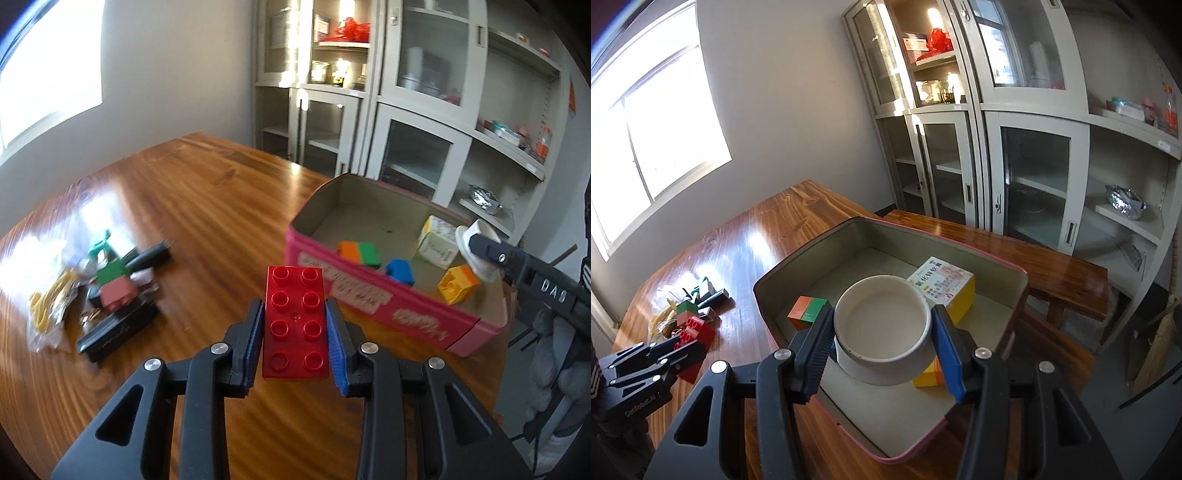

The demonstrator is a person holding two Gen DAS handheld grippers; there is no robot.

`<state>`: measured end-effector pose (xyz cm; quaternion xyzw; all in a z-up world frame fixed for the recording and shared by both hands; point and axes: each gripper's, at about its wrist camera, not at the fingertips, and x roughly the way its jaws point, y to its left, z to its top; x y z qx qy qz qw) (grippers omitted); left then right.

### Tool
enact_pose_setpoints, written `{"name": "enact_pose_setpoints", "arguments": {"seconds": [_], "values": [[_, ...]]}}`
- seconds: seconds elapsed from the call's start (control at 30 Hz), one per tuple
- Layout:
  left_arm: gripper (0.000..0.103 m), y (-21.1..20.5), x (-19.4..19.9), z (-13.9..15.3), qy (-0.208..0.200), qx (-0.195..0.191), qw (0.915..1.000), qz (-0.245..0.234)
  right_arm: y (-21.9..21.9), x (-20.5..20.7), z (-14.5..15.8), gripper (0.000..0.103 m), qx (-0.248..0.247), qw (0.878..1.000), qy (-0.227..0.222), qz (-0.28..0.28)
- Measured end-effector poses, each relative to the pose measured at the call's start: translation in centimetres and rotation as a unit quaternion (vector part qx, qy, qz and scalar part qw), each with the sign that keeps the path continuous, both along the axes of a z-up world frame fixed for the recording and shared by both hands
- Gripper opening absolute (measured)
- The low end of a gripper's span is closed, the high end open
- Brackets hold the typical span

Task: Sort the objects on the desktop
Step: 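Carry the red brick and the white bowl over the pink box, then open both tools to drop the brick and bowl into the box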

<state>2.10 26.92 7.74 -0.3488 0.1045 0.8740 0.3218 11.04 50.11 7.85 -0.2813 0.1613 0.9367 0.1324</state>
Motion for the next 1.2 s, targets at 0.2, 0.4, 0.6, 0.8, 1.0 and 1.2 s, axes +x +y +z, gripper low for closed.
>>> {"name": "enact_pose_setpoints", "arguments": {"seconds": [0.2, 0.4, 0.6, 0.8, 1.0, 1.2], "values": [[0.035, 3.2, 0.1, 1.2, 0.006, 0.008, 0.9995, -0.03, 1.1, 0.8, -0.3, 0.063, -0.004, 1.0, -0.001, 0.001], [0.035, 6.6, -0.2, 1.4, -0.005, 0.017, 0.9982, -0.057, 1.9, 1.7, -0.3, 0.063, -0.007, 1.0, 0.0, -0.001], [0.035, 9.6, -0.1, 1.4, -0.019, 0.029, 0.9958, -0.085, 2.1, 2.3, -0.7, 0.064, -0.014, 1.0, -0.001, -0.005], [0.049, 11.8, -0.3, 1.5, -0.058, 0.051, 0.9901, -0.117, 1.6, 2.7, -0.8, 0.064, -0.007, 1.0, 0.005, -0.011], [0.061, 10.8, -0.3, 1.7, -0.051, 0.062, 0.9907, -0.11, 1.7, 2.6, -0.7, 0.064, -0.015, 1.0, 0.008, -0.013], [0.061, 8.8, -1.0, 1.6, -0.046, 0.061, 0.9936, -0.084, 0.4, 1.9, -0.7, 0.065, -0.015, 1.0, 0.008, 0.004]]}}
